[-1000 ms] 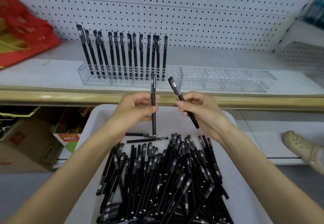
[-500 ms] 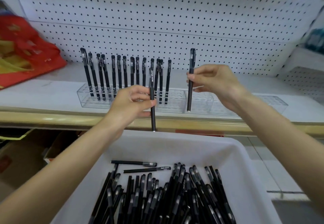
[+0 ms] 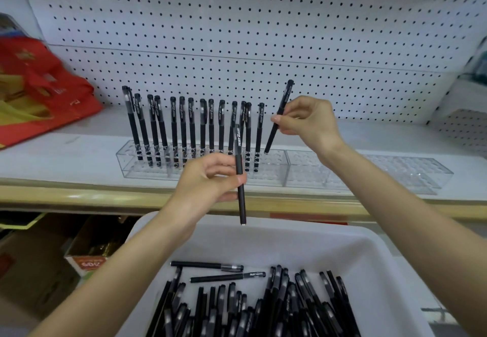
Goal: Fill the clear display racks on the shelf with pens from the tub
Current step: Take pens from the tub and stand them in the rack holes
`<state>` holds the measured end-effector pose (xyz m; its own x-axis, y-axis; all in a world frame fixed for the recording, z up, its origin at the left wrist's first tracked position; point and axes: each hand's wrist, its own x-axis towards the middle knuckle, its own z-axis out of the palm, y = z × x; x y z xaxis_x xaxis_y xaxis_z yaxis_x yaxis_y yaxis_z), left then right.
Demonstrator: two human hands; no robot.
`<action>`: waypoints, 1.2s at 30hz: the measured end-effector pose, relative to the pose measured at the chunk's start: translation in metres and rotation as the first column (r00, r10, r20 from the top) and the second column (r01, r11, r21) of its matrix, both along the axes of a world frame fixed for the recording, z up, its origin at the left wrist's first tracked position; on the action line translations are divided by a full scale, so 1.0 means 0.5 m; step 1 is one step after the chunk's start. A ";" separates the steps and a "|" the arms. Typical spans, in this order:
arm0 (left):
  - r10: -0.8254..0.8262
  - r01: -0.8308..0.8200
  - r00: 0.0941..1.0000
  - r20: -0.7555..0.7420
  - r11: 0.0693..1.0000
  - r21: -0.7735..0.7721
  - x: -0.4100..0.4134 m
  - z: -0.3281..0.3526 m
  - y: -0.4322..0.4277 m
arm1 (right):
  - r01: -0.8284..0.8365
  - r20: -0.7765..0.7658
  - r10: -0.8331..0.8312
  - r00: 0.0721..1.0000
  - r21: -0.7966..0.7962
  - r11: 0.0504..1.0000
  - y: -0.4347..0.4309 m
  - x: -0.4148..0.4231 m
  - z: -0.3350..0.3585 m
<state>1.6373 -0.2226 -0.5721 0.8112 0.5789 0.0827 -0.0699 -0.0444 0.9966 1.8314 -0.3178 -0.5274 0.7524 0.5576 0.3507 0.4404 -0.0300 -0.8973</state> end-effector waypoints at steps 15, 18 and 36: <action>0.005 -0.006 0.999 -0.050 1.000 -0.029 -0.012 -0.026 0.014 | -0.004 -0.018 0.000 1.000 -0.241 0.970 0.016 0.015 -0.057; 0.007 -0.009 0.999 -0.048 0.999 -0.033 -0.014 -0.027 0.015 | -0.010 -0.027 0.003 1.000 -0.250 0.968 0.016 0.015 -0.056; -0.059 0.053 0.996 -0.061 0.995 -0.083 0.004 -0.039 -0.033 | -0.259 -0.140 0.242 0.960 -0.122 0.958 -0.072 -0.095 -0.039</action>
